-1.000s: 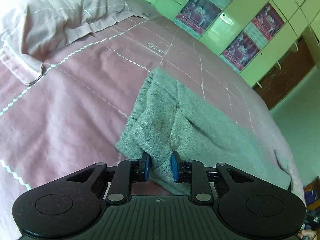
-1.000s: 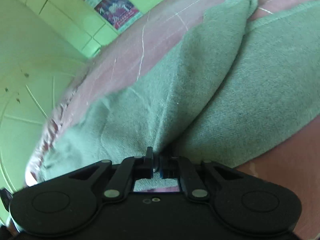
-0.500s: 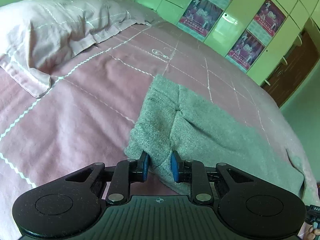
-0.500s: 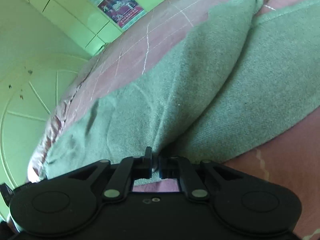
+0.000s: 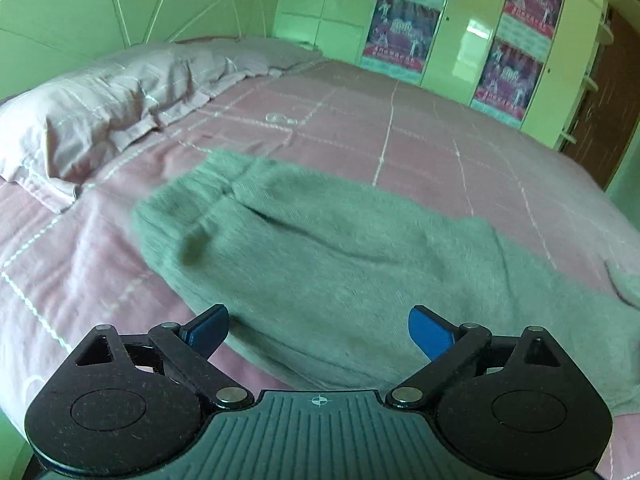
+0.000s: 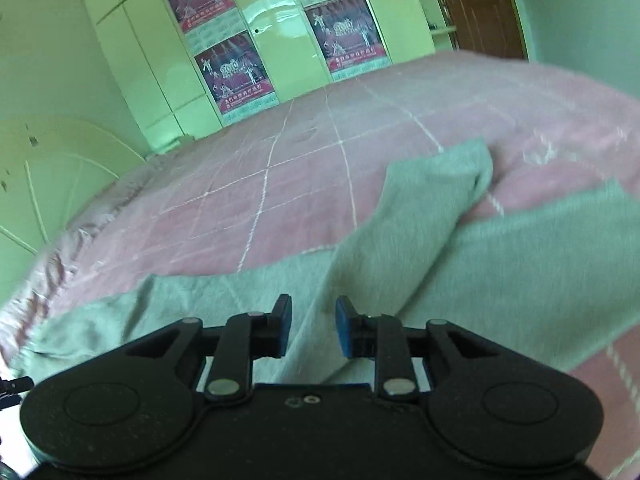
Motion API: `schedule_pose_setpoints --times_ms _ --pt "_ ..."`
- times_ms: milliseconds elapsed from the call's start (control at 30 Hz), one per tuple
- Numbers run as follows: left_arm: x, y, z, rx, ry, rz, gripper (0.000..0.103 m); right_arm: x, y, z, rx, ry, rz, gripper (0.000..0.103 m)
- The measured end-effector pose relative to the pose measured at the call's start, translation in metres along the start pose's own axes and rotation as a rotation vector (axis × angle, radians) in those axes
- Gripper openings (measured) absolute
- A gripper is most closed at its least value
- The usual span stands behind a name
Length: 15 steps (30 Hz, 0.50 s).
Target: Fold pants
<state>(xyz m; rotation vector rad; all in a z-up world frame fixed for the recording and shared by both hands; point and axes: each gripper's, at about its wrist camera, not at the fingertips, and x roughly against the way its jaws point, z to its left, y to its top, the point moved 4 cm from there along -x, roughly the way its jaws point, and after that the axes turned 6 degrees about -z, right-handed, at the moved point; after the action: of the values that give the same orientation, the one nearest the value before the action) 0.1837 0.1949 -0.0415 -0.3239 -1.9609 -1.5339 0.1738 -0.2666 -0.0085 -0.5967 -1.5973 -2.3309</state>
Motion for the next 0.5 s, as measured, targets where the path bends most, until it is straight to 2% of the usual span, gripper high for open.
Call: schedule_pose_setpoints --times_ms 67,100,167,200,233,333,400,467,500 --pt "0.001 -0.013 -0.030 -0.109 0.078 0.028 0.096 -0.012 0.004 0.007 0.083 -0.029 0.002 0.021" --pt "0.001 -0.020 -0.041 -0.172 0.121 0.016 0.100 -0.018 0.004 0.009 0.119 -0.041 0.009 0.022" --pt "-0.001 -0.030 -0.054 -0.231 0.166 0.026 0.103 -0.033 -0.002 0.008 0.190 -0.101 0.057 0.022" --pt "-0.007 -0.035 -0.054 -0.222 0.161 0.068 0.103 -0.034 -0.004 0.005 0.196 -0.111 0.068 0.005" --pt "-0.011 -0.038 -0.050 -0.186 0.146 0.086 0.103 -0.031 -0.007 0.001 0.188 -0.109 0.068 0.000" --pt "-0.017 -0.039 -0.034 -0.084 0.077 0.115 0.103 -0.011 -0.019 -0.011 0.170 -0.126 0.059 0.000" --pt "-0.015 -0.040 -0.035 -0.105 0.064 0.102 0.103 0.004 -0.031 -0.027 0.099 -0.143 0.073 0.000" --pt "-0.013 -0.044 -0.040 -0.117 0.069 0.088 0.103 0.012 -0.048 -0.055 -0.032 -0.169 0.129 0.000" --pt "-0.011 -0.045 -0.041 -0.123 0.075 0.084 0.103 0.014 -0.055 -0.062 -0.044 -0.167 0.136 0.000"
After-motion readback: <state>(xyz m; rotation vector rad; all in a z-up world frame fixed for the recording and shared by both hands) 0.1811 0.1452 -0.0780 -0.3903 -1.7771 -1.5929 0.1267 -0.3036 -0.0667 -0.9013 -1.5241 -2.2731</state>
